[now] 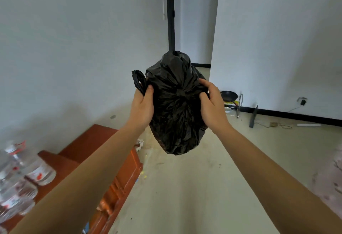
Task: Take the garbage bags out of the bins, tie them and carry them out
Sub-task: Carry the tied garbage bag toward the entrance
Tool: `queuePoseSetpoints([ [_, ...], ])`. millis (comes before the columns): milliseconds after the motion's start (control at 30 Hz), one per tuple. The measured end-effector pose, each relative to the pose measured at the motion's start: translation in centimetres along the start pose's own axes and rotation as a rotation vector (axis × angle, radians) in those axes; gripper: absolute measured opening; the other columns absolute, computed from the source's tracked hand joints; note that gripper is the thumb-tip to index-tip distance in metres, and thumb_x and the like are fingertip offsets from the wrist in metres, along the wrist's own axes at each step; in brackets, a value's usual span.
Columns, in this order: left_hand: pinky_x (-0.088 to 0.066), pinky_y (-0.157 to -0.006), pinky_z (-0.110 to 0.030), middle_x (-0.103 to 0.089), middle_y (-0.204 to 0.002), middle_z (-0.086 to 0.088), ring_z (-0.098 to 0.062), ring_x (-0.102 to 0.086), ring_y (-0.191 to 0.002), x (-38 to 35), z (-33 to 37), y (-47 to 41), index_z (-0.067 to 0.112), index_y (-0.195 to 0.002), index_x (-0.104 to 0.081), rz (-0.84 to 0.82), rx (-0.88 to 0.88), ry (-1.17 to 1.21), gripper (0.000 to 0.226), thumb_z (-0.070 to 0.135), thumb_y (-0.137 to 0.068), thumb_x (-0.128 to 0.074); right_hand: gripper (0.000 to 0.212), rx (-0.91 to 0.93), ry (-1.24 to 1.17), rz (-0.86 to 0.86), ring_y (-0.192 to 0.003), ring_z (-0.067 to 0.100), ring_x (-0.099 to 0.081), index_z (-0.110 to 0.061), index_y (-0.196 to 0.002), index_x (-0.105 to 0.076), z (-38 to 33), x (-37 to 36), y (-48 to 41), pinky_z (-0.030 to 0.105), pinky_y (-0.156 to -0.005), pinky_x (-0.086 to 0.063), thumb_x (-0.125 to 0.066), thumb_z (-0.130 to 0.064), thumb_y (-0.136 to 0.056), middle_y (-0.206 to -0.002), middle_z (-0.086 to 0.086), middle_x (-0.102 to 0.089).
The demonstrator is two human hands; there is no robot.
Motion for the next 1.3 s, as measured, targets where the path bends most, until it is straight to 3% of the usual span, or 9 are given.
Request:
queuePoseSetpoints([
  [167, -0.039, -0.114, -0.042, -0.057, -0.139, 0.007, -0.012, -0.053, -0.128, -3.0, -3.8, -12.1, 0.025, -0.145, -0.046, 0.007, 0.034, -0.016, 0.052, 0.049, -0.100, -0.039, 0.046, -0.033, -0.062, -0.026, -0.124, 0.006, -0.050, -0.020, -0.137, -0.054, 5.0, -2.7, -13.5, 0.028, -0.108, -0.040, -0.041, -0.013, -0.094, -0.130, -0.009, -0.057],
  [300, -0.041, -0.113, -0.043, -0.060, -0.136, 0.006, -0.013, -0.055, -0.126, -4.1, -8.0, -21.6, 0.024, -0.142, -0.050, 0.038, 0.062, 0.000, 0.053, 0.051, -0.097, -0.041, 0.044, -0.048, -0.081, -0.070, -0.120, 0.002, -0.052, -0.018, -0.137, -0.055, 9.6, -6.5, -22.3, 0.016, -0.099, -0.040, -0.042, -0.008, -0.096, -0.127, -0.010, -0.058],
  [400, -0.041, -0.113, -0.043, -0.060, -0.136, 0.007, -0.012, -0.056, -0.126, -4.8, -11.9, -29.1, 0.027, -0.141, -0.051, 0.038, 0.056, 0.003, 0.054, 0.054, -0.095, -0.042, 0.044, -0.054, -0.069, -0.085, -0.120, 0.002, -0.052, -0.020, -0.137, -0.055, 13.7, -9.7, -29.2, 0.014, -0.097, -0.039, -0.042, -0.009, -0.096, -0.127, -0.012, -0.058],
  [700, -0.041, -0.112, -0.045, -0.060, -0.136, 0.010, -0.011, -0.056, -0.127, -5.0, -23.8, -52.8, 0.032, -0.141, -0.050, 0.015, 0.123, -0.007, 0.058, 0.061, -0.091, -0.042, 0.045, -0.105, -0.017, -0.178, -0.125, 0.008, -0.052, -0.021, -0.140, -0.052, 25.0, -21.8, -51.7, 0.038, -0.110, -0.043, -0.043, -0.011, -0.098, -0.133, -0.008, -0.057],
  [833, -0.044, -0.110, -0.043, -0.065, -0.129, 0.010, -0.010, -0.059, -0.121, -7.6, -27.7, -61.9, 0.032, -0.135, -0.056, -0.024, 0.184, 0.011, 0.040, 0.048, -0.101, -0.040, 0.043, -0.179, 0.004, -0.160, -0.124, 0.007, -0.051, -0.024, -0.140, -0.053, 30.0, -23.8, -59.8, 0.037, -0.112, -0.041, -0.045, -0.013, -0.098, -0.131, -0.010, -0.054],
  [1033, -0.045, -0.108, -0.045, -0.066, -0.124, 0.012, -0.010, -0.060, -0.119, -13.0, -34.7, -76.4, 0.036, -0.126, -0.060, -0.081, 0.216, -0.056, 0.037, 0.050, -0.095, -0.044, 0.044, -0.261, 0.018, -0.136, -0.125, 0.008, -0.050, -0.025, -0.140, -0.053, 40.6, -26.6, -72.5, 0.040, -0.112, -0.040, -0.045, -0.020, -0.097, -0.129, -0.010, -0.056],
  [1300, -0.047, -0.105, -0.041, -0.067, -0.116, 0.009, -0.011, -0.062, -0.111, -20.6, -41.2, -99.4, 0.039, -0.107, -0.062, -0.024, 0.259, -0.059, 0.021, 0.032, -0.105, -0.043, 0.056, -0.300, -0.033, -0.181, -0.126, 0.012, -0.053, -0.030, -0.140, -0.053, 51.7, -31.5, -96.2, 0.043, -0.111, -0.042, -0.043, -0.035, -0.085, -0.134, -0.005, -0.059],
])
Point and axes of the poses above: each hand's wrist, its own y-axis away from the middle knuckle, its own x-axis out of the back of the hand, z = x × y, the point moved 9 cm from there along -y, towards the middle knuckle
